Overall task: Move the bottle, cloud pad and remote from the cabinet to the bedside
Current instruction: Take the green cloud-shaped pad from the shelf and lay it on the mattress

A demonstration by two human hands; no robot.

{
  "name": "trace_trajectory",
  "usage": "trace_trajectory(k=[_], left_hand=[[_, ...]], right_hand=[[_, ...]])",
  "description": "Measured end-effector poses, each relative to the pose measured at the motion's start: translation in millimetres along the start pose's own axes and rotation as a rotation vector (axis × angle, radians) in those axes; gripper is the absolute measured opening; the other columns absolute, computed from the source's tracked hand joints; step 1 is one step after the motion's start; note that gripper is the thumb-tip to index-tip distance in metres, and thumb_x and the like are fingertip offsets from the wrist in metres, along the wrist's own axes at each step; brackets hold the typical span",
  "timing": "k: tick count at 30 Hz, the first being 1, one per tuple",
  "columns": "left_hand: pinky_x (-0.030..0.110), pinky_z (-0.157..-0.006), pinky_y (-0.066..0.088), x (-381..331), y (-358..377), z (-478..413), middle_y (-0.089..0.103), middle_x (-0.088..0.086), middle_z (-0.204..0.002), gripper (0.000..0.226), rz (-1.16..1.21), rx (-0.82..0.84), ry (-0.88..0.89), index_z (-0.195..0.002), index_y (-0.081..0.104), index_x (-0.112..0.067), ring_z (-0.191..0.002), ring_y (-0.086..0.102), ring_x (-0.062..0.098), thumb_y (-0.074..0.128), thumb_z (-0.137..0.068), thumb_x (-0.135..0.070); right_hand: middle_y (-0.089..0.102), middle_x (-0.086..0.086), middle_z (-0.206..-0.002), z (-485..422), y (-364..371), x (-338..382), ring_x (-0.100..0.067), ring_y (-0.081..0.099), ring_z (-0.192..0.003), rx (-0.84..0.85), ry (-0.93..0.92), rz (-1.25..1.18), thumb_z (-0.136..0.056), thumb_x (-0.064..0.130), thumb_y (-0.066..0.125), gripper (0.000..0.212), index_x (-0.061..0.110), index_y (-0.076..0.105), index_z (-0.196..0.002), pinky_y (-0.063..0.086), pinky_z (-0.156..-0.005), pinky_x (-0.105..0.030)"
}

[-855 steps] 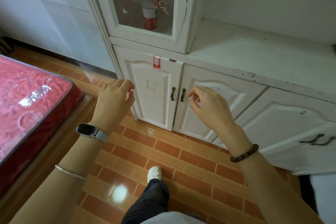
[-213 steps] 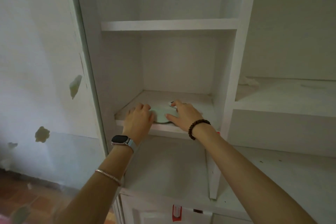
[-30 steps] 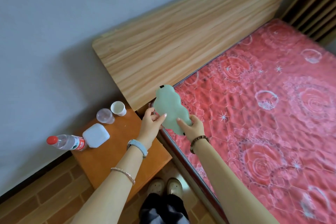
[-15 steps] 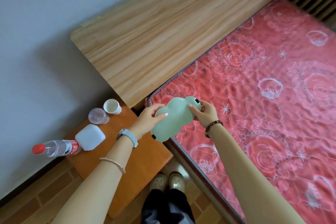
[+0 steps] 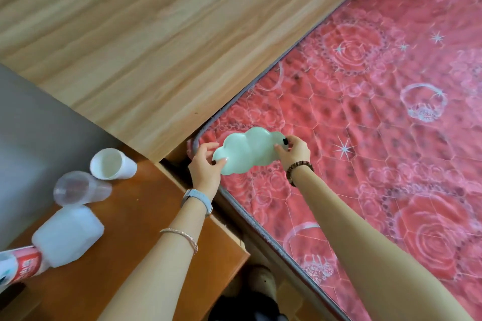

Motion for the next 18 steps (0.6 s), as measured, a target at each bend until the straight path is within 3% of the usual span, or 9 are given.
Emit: trace_trajectory(k=[2, 6, 9, 13, 18], left_hand=[[0.036, -0.084, 0.056, 22, 19, -20, 0.067, 0.000, -0.106, 0.030, -0.044, -0.004, 0.012, -0.104, 0.064, -0.021, -0.101, 0.062, 0.018, 0.071, -0.078, -0.008], [0.027, -0.082, 0.049, 47, 42, -42, 0.066, 0.007, -0.111, 0.037, -0.186, -0.040, 0.082, -0.110, 0.065, -0.012, -0.104, 0.059, 0.021, 0.074, -0.075, -0.002], [0.024, -0.079, 0.042, 49, 47, -52, 0.063, 0.011, -0.110, 0.039, -0.273, -0.091, 0.125, -0.109, 0.066, -0.008, -0.100, 0.055, 0.022, 0.074, -0.073, 0.002], [0.033, -0.083, 0.047, 52, 50, -67, 0.061, 0.015, -0.111, 0.041, -0.295, -0.111, 0.111, -0.113, 0.064, -0.006, -0.101, 0.056, 0.028, 0.074, -0.074, 0.000], [0.039, -0.086, 0.047, 47, 51, -67, 0.057, 0.014, -0.113, 0.039, -0.344, -0.112, 0.082, -0.113, 0.062, -0.006, -0.103, 0.055, 0.031, 0.073, -0.076, -0.003]], right_hand=[[0.066, -0.010, -0.113, -20, 13, -18, -0.022, 0.059, -0.092, -0.032, 0.000, -0.050, -0.085, 0.009, 0.061, 0.030, 0.012, 0.061, -0.115, 0.048, -0.081, -0.031], [0.067, -0.011, -0.109, -50, 35, -35, -0.017, 0.057, -0.085, -0.054, -0.039, -0.089, -0.085, 0.001, 0.061, 0.031, 0.011, 0.061, -0.114, 0.051, -0.079, -0.032], [0.068, -0.010, -0.108, -67, 48, -32, -0.018, 0.061, -0.088, -0.061, -0.087, -0.077, -0.085, 0.000, 0.061, 0.032, 0.012, 0.063, -0.114, 0.052, -0.083, -0.032], [0.068, -0.008, -0.112, -86, 62, -21, -0.022, 0.064, -0.102, -0.060, -0.108, -0.086, -0.086, -0.004, 0.056, 0.039, 0.014, 0.061, -0.121, 0.050, -0.085, -0.028], [0.064, -0.009, -0.124, -91, 71, -17, -0.026, 0.059, -0.115, -0.045, -0.128, -0.018, -0.084, 0.001, 0.055, 0.044, 0.015, 0.059, -0.126, 0.048, -0.100, -0.041]])
Point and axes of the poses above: each hand's wrist, its own z-axis away from the middle knuckle, its own y-axis out of the palm, x = y × z, the point moved 7 cm from there along -z, towards the middle knuckle
